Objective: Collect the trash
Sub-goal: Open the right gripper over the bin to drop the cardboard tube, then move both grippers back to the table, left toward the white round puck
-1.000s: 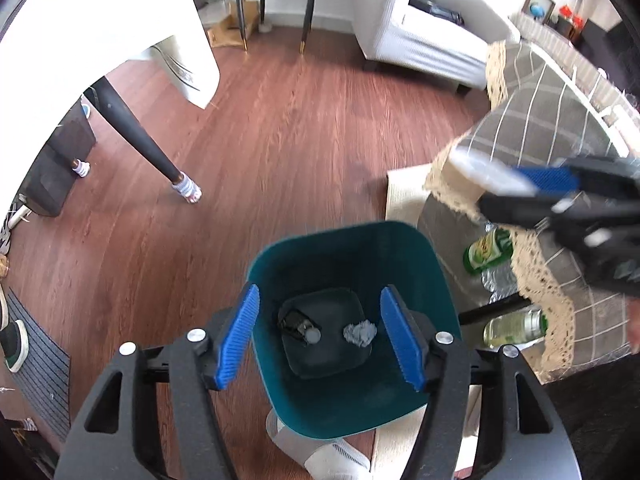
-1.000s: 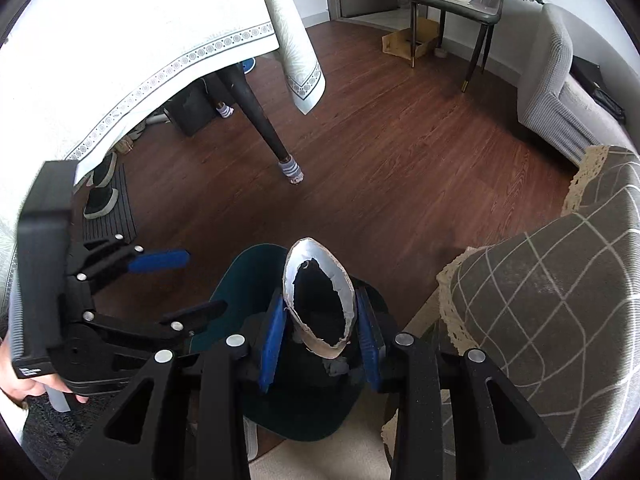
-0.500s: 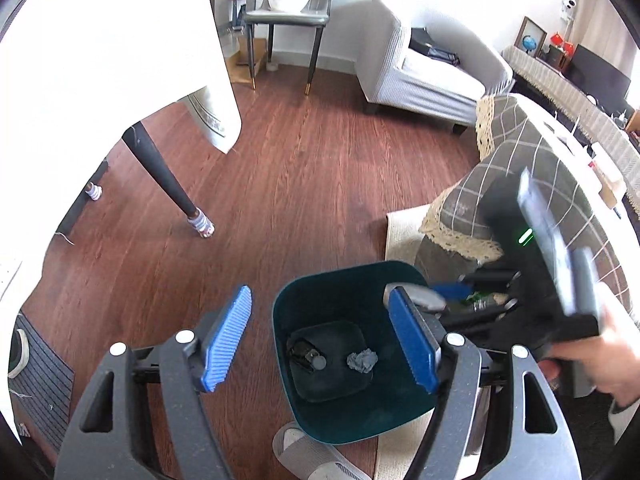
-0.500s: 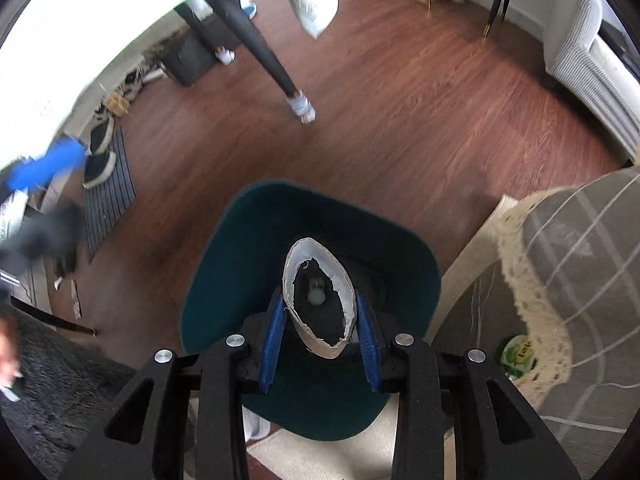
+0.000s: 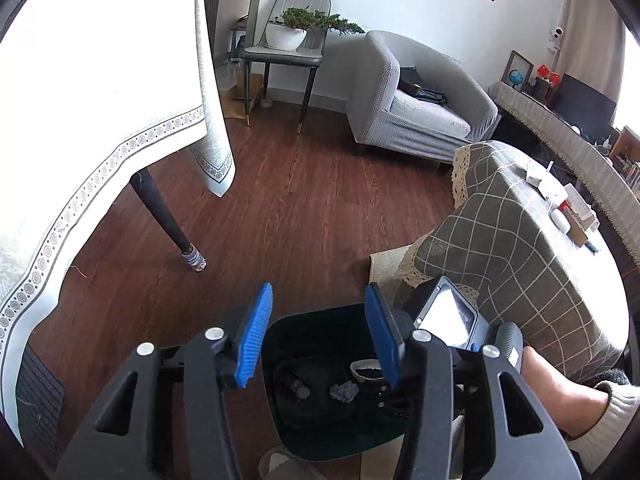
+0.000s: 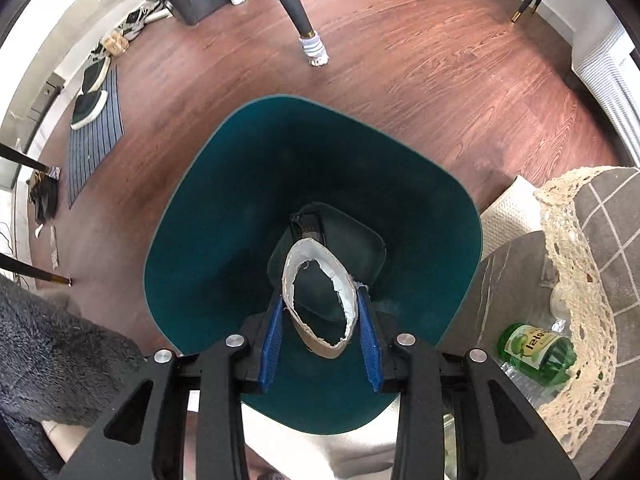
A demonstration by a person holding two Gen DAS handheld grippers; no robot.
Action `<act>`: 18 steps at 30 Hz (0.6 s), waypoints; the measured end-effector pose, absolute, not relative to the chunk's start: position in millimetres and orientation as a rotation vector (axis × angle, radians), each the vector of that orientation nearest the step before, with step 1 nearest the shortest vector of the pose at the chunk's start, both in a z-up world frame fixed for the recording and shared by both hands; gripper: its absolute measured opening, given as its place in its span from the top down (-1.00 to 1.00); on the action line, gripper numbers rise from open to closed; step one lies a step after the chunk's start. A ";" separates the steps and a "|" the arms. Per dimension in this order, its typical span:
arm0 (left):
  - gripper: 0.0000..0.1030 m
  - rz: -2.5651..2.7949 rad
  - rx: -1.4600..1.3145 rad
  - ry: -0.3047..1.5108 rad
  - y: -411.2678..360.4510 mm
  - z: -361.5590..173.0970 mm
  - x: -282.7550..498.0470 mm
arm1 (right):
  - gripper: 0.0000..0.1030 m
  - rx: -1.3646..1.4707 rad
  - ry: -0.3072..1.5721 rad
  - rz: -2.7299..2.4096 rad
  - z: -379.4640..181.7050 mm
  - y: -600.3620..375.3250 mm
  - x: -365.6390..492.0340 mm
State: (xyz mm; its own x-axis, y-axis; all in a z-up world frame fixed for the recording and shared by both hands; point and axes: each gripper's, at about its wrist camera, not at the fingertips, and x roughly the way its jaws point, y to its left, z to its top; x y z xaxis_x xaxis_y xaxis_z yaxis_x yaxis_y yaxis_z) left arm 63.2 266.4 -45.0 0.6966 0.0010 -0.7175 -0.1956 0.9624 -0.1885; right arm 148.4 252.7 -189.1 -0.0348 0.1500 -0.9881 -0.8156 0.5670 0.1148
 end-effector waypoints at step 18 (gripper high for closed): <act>0.12 0.062 -0.252 0.673 233.3 0.3 70.1 | -0.08 -0.635 1.344 0.879 -165.0 222.2 139.7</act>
